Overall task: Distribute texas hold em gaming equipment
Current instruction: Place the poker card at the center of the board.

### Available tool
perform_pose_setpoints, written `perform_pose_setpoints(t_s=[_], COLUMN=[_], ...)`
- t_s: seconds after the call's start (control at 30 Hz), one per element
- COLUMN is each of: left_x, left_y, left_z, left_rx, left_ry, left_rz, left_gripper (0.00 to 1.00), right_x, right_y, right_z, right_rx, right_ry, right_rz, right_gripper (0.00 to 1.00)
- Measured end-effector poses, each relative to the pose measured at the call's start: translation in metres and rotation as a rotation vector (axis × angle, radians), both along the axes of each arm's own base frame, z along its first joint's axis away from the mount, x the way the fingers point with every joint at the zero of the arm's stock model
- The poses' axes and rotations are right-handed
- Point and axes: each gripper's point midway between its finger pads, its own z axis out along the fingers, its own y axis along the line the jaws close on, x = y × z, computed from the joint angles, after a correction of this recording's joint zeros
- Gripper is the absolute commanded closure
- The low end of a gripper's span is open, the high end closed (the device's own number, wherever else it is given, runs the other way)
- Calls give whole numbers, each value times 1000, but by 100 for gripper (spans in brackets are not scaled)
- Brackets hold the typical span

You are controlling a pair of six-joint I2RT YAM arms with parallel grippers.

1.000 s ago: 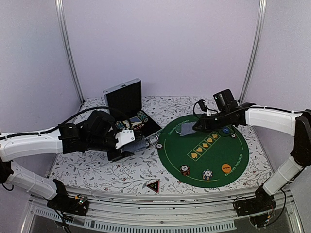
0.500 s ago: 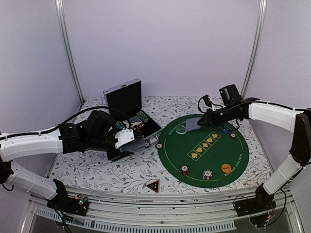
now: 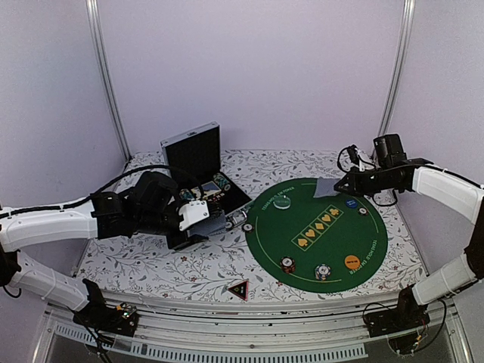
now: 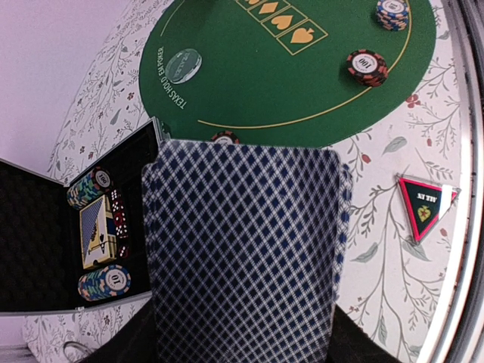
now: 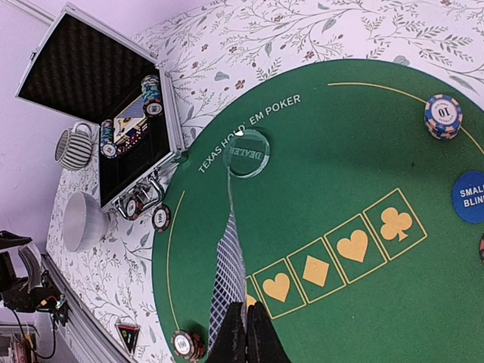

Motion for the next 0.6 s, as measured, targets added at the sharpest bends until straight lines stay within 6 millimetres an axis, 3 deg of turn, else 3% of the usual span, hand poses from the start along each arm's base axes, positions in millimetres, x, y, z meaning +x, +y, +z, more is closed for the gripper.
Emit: perform_pose_setpoints(t_s=[0.6], left_x=[0], left_y=[0], left_z=[-1], left_rx=[1], left_ry=[0], left_rz=[0], left_gripper=[37], right_x=[-12], right_y=[13], right_z=[-7], right_rx=[91], right_ry=[61], right_rz=[37], right_gripper=[98])
